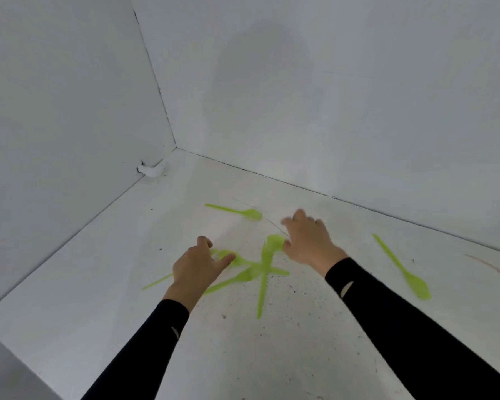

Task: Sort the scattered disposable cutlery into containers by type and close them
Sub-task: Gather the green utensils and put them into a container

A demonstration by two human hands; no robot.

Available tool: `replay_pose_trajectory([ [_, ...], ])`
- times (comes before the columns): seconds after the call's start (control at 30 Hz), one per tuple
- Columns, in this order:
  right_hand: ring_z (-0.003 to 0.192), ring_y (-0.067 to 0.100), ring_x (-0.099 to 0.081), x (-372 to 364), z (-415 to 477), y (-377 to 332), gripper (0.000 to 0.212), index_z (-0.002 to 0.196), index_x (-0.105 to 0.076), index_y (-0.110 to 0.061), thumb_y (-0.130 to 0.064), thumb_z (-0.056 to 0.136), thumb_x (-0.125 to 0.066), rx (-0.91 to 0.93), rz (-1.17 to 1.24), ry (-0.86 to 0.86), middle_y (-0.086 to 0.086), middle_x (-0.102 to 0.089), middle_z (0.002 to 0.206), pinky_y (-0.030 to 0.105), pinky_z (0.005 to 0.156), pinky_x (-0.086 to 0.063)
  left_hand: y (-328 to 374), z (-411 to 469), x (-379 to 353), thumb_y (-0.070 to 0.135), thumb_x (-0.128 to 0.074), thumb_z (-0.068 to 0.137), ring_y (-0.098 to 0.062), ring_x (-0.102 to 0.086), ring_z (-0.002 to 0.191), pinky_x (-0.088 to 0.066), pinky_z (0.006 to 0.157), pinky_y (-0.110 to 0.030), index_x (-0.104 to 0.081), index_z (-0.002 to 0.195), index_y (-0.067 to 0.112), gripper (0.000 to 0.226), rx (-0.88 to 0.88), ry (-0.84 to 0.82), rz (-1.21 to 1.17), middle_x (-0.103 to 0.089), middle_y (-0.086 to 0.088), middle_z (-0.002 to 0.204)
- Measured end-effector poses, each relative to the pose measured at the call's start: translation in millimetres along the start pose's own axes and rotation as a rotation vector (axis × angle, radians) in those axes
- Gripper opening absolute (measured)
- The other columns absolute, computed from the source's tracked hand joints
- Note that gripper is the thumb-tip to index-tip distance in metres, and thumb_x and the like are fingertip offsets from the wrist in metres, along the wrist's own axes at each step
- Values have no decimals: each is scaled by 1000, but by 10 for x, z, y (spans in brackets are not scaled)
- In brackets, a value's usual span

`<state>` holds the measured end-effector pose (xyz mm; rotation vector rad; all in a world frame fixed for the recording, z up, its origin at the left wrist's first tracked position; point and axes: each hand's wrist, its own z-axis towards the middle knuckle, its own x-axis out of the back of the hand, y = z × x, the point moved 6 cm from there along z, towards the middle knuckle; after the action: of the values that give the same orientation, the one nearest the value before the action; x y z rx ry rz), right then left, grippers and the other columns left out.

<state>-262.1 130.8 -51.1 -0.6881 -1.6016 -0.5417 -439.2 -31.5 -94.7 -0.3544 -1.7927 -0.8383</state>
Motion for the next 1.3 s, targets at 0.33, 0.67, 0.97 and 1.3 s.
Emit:
replay_pose_trajectory([
  [0.33, 88, 21, -60, -104, -407, 523, 28, 108, -63, -19, -43, 99, -51, -217, 196, 227, 0, -54, 113, 30, 73, -34, 366, -23, 504, 22, -64, 94, -27, -54, 62, -36, 62, -30, -52, 96, 5, 20, -202, 291, -451, -57, -3, 73],
  [0.67, 73, 5, -62, 794, -1311, 421, 20, 102, -64, -25, -42, 91, -64, 64, 678, 562, -18, -67, 104, 34, 69, -52, 1524, -1015, 735, 13, -42, 102, -3, -51, 57, -43, 62, -14, -45, 132, 26, 32, -626, 24, -640, -69, 11, 88],
  [0.97, 72, 4, -56, 1194, -2515, 1037, 14, 95, -67, -28, -41, 92, -64, -66, 578, 760, -21, -67, 89, 18, 59, -41, 2306, -1823, 570, 10, -42, 90, -11, -63, 103, -52, 96, -37, -55, 125, 29, 42, -640, 49, -816, -64, 16, 118],
  [1.3, 77, 9, -65, 1100, -3751, 2007, 17, 99, -71, -27, -41, 91, -65, -146, 464, 796, -16, -71, 93, 22, 58, -39, 3200, -3045, 93, 3, -50, 97, -3, -59, 61, -48, 61, -16, -63, 101, 16, 19, -658, -99, -974, -65, 10, 75],
])
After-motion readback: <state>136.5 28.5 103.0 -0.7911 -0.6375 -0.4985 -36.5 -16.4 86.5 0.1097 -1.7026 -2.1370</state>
